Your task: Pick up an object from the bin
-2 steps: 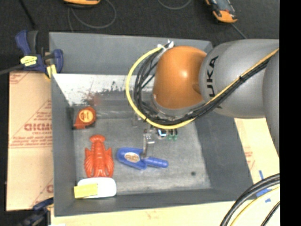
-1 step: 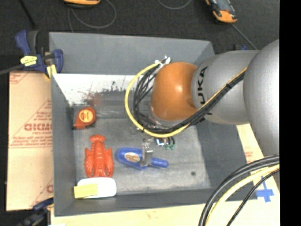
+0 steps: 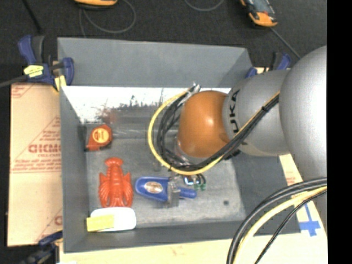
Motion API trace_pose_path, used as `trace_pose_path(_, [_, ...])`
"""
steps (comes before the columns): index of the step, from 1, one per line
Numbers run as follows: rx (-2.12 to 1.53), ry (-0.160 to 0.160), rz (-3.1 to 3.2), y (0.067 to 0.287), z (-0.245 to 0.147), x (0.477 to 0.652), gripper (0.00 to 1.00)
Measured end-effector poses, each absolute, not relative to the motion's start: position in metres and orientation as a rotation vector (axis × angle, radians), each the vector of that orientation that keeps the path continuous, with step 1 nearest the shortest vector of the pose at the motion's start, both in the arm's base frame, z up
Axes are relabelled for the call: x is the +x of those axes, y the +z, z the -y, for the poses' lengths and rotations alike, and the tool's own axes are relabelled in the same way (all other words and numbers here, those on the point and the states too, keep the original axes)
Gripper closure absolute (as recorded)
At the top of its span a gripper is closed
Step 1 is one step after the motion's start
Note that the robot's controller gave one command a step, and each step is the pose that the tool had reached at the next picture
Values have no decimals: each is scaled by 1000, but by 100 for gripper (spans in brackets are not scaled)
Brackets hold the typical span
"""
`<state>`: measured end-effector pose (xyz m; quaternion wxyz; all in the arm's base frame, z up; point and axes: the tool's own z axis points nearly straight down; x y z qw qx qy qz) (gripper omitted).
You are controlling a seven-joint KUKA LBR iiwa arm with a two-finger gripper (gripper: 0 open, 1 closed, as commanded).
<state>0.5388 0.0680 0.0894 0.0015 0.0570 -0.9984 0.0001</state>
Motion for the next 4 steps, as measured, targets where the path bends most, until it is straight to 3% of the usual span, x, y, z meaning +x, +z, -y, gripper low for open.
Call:
trace_pose_path(1, [-4,-2,3145,71,-91,542,100])
trace_pose_path(2, [-5,-2,3145,71,-91,542,100])
trace_pose_path(3, [18,0,3148,232,-77,543,100])
trace_pose_path(4, [17,0,3145,230,-77,542,100])
